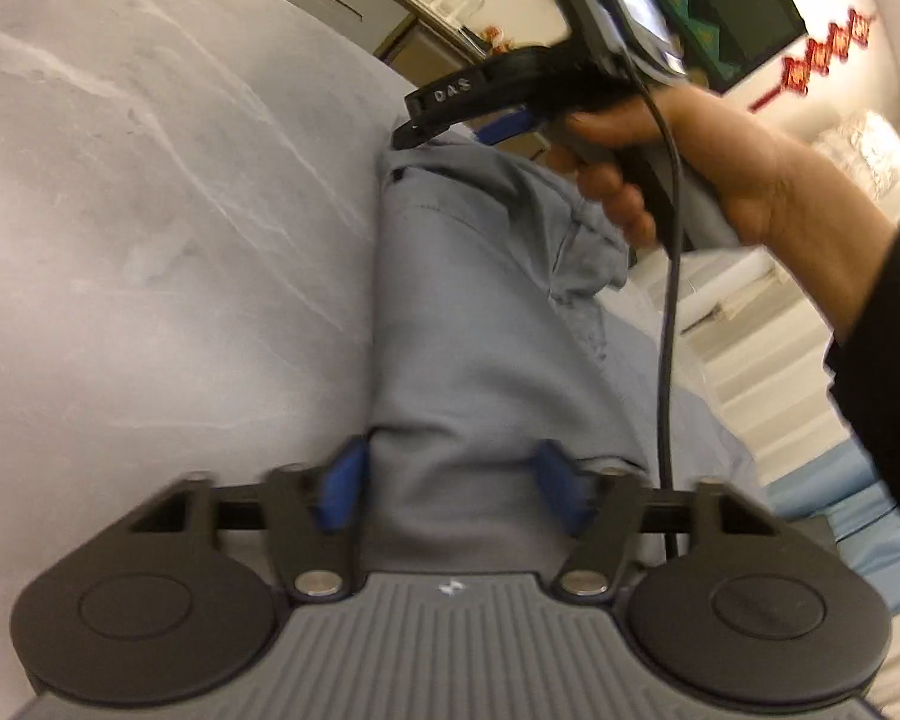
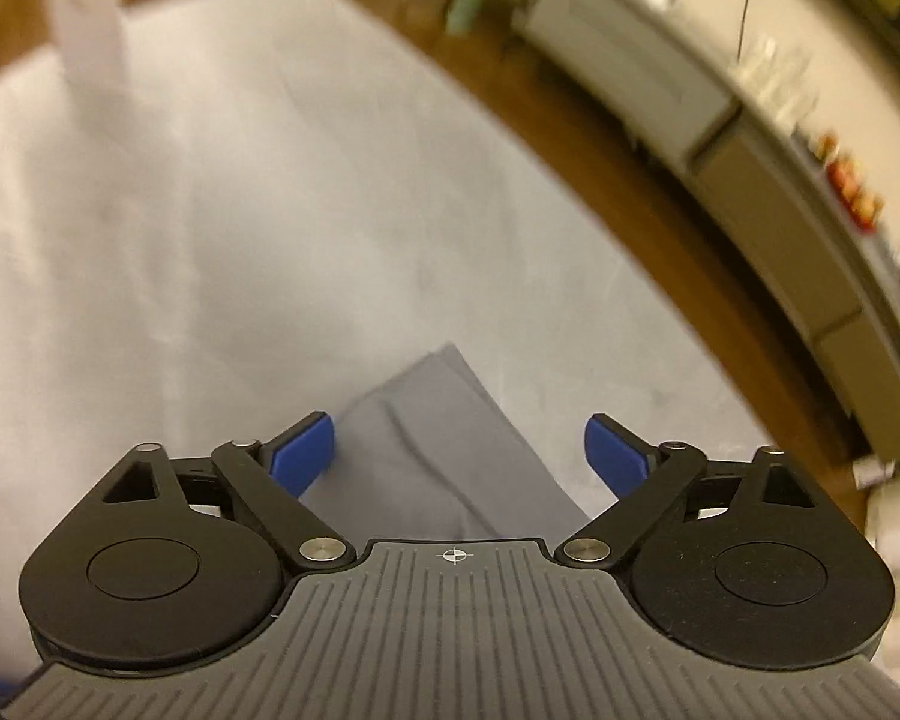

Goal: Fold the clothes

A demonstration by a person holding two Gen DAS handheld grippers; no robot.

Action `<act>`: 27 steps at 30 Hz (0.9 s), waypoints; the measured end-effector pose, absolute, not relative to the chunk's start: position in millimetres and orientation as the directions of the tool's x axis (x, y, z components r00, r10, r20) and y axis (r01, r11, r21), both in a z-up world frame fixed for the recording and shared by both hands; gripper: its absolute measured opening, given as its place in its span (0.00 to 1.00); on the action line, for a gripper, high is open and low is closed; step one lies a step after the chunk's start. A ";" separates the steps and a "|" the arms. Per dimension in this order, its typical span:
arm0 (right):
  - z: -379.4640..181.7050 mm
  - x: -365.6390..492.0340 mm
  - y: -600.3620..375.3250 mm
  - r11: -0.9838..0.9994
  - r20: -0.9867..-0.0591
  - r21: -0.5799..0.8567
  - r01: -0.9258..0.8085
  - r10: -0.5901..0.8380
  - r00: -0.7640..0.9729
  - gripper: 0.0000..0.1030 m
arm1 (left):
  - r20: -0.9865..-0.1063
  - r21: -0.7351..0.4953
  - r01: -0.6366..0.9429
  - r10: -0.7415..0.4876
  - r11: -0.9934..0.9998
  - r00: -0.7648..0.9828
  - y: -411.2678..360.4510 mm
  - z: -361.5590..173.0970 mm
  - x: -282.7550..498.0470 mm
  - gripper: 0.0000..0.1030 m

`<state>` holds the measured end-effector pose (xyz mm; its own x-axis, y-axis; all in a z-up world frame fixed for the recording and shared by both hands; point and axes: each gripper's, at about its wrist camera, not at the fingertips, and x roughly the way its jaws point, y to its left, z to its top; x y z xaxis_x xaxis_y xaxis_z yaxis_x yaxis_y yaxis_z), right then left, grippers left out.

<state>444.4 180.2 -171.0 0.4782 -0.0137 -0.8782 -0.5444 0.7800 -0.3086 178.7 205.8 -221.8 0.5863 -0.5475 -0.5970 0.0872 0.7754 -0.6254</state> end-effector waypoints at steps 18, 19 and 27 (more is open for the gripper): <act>-92.6 443.7 159.6 0.881 -0.735 -0.281 -0.380 0.056 0.675 0.10 | -0.637 -0.381 0.194 -0.409 0.904 0.653 208.7 -189.0 149.0 0.15; -87.2 432.1 159.1 0.880 -0.723 -0.274 -0.388 0.077 0.686 0.11 | -0.622 -0.352 0.188 -0.379 0.917 0.685 207.4 -184.3 143.8 0.16; -149.2 368.3 87.5 0.905 -0.800 -0.221 -0.364 0.046 0.599 0.11 | -0.695 -0.298 0.279 -0.408 0.913 0.593 170.4 -203.2 155.1 0.17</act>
